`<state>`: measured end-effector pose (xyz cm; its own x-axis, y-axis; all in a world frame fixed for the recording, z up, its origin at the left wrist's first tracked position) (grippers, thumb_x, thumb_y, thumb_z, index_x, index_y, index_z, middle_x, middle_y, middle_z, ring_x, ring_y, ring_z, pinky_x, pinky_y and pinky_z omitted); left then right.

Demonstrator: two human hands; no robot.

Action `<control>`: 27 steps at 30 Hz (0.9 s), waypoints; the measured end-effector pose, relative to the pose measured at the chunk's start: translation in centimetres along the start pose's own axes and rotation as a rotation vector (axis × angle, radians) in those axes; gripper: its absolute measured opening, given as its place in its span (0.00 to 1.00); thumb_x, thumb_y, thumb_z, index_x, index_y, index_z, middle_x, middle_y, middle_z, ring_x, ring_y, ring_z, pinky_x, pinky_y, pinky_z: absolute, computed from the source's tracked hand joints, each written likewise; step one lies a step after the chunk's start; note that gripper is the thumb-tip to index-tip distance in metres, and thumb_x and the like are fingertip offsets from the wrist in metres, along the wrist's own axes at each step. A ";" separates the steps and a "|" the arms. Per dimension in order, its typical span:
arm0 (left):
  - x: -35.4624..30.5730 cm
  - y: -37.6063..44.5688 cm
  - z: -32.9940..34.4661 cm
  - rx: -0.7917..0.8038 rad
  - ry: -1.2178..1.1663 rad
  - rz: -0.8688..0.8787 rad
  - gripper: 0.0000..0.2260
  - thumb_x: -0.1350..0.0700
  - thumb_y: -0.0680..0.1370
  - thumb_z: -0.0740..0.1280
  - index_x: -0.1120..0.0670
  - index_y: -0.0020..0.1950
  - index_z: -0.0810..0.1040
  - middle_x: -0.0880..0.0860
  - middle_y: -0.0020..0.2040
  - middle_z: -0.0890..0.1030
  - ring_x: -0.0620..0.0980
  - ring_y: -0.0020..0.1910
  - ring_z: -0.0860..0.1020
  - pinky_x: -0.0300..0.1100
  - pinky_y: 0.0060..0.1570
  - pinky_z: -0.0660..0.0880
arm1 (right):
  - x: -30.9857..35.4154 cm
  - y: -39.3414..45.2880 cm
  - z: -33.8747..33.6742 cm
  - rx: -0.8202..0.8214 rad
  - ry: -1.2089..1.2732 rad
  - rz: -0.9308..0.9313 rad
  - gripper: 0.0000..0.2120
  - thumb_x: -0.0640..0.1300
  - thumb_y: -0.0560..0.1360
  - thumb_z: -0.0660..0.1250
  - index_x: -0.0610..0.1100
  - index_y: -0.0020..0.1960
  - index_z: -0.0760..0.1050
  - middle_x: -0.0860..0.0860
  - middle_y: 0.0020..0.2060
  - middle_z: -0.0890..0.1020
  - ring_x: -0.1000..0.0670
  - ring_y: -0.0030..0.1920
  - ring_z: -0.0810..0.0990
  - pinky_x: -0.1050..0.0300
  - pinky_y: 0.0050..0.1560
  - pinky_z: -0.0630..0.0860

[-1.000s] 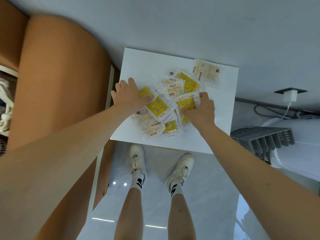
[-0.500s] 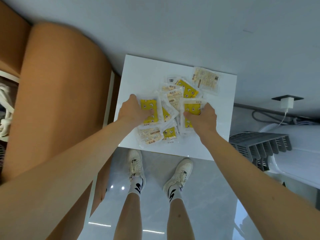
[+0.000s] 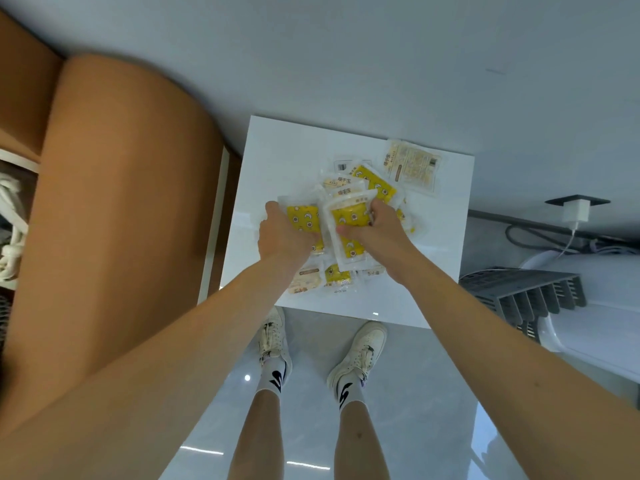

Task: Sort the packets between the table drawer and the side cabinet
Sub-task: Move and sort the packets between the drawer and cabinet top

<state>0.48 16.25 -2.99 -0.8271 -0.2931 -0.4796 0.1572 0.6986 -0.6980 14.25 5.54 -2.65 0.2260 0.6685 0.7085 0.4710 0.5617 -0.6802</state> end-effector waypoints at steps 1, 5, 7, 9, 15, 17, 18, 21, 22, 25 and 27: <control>-0.2 0.0 0.2 0.006 -0.033 -0.021 0.30 0.56 0.69 0.80 0.54 0.63 0.66 0.56 0.55 0.77 0.58 0.53 0.79 0.56 0.53 0.80 | -0.1 0.1 0.1 0.002 -0.001 0.008 0.22 0.41 0.72 0.78 0.47 0.63 0.75 0.55 0.55 0.84 0.55 0.55 0.83 0.52 0.58 0.80; -0.6 0.2 0.7 0.038 -0.154 -0.090 0.30 0.57 0.68 0.82 0.57 0.63 0.68 0.54 0.53 0.76 0.54 0.51 0.77 0.49 0.46 0.77 | -0.2 0.2 -0.3 0.015 0.016 0.040 0.22 0.40 0.72 0.78 0.46 0.63 0.75 0.54 0.55 0.84 0.55 0.55 0.83 0.52 0.58 0.80; -0.5 0.3 1.1 0.063 -0.210 -0.056 0.25 0.56 0.69 0.80 0.57 0.61 0.73 0.53 0.52 0.79 0.53 0.50 0.79 0.49 0.46 0.77 | -0.2 0.3 -0.7 -0.001 0.033 0.053 0.22 0.40 0.72 0.78 0.46 0.63 0.76 0.52 0.55 0.84 0.53 0.55 0.83 0.51 0.58 0.80; -0.1 0.6 1.3 0.102 -0.270 -0.021 0.16 0.58 0.72 0.77 0.55 0.58 0.79 0.54 0.52 0.82 0.55 0.52 0.81 0.50 0.48 0.80 | -0.1 0.4 -1.2 -0.026 0.066 0.065 0.21 0.39 0.72 0.78 0.45 0.62 0.76 0.51 0.54 0.85 0.51 0.54 0.84 0.50 0.57 0.81; -1.8 -0.3 -0.9 0.179 -0.516 -0.011 0.13 0.61 0.78 0.72 0.53 0.61 0.79 0.49 0.53 0.84 0.45 0.51 0.80 0.39 0.43 0.73 | 1.6 -0.2 -3.1 -0.150 0.187 0.063 0.17 0.39 0.71 0.79 0.45 0.57 0.78 0.51 0.50 0.86 0.52 0.49 0.86 0.53 0.52 0.82; -2.9 -1.2 -2.8 0.198 -0.546 -0.003 0.14 0.60 0.78 0.73 0.50 0.62 0.79 0.46 0.53 0.84 0.42 0.51 0.80 0.37 0.41 0.70 | 3.1 -1.1 -3.6 -0.152 0.203 0.060 0.17 0.39 0.72 0.79 0.46 0.57 0.78 0.52 0.50 0.87 0.52 0.51 0.86 0.50 0.56 0.82; -3.4 -1.9 -4.0 0.197 -0.556 0.001 0.14 0.59 0.78 0.73 0.50 0.62 0.79 0.46 0.53 0.84 0.43 0.52 0.80 0.38 0.42 0.71 | 4.1 -1.8 -3.7 -0.146 0.207 0.061 0.17 0.39 0.71 0.79 0.46 0.57 0.78 0.52 0.50 0.87 0.52 0.51 0.86 0.49 0.58 0.82; -5.8 -5.0 -8.6 0.209 -0.580 0.060 0.14 0.61 0.77 0.73 0.51 0.62 0.80 0.48 0.54 0.86 0.47 0.54 0.83 0.43 0.52 0.77 | 8.7 -5.2 -3.9 -0.121 0.213 0.049 0.28 0.45 0.66 0.81 0.45 0.64 0.77 0.51 0.54 0.86 0.49 0.55 0.85 0.42 0.63 0.80; -6.7 -6.5 -10.4 0.203 -0.584 0.087 0.14 0.62 0.77 0.73 0.53 0.62 0.80 0.49 0.55 0.86 0.49 0.55 0.83 0.46 0.55 0.78 | 10.2 -6.4 -4.2 -0.113 0.228 0.044 0.33 0.48 0.63 0.82 0.45 0.66 0.76 0.50 0.56 0.85 0.48 0.57 0.85 0.40 0.63 0.79; -8.7 -12.3 -16.3 0.179 -0.593 0.131 0.17 0.64 0.76 0.74 0.56 0.63 0.80 0.52 0.56 0.86 0.51 0.56 0.84 0.49 0.56 0.80 | 15.8 -11.1 -4.1 -0.044 0.255 -0.020 0.25 0.42 0.66 0.80 0.46 0.61 0.79 0.49 0.54 0.87 0.46 0.55 0.86 0.38 0.62 0.79; -9.5 -16.5 -19.9 0.154 -0.613 0.161 0.17 0.65 0.75 0.74 0.57 0.63 0.79 0.53 0.56 0.86 0.52 0.55 0.84 0.46 0.51 0.81 | 19.3 -14.8 -4.0 -0.018 0.278 -0.062 0.20 0.39 0.69 0.78 0.46 0.59 0.80 0.47 0.53 0.87 0.45 0.54 0.86 0.36 0.61 0.80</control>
<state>-4.99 20.49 23.70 -0.3364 -0.5439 -0.7688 0.3668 0.6762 -0.6389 15.09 8.20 21.88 0.4202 0.4730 0.7744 0.5054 0.5868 -0.6326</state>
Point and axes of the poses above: each hand's wrist, its own y-axis towards the middle knuckle, its own z-axis out of the palm, x = y × z, the point moved 2 cm from there along y, towards the middle knuckle
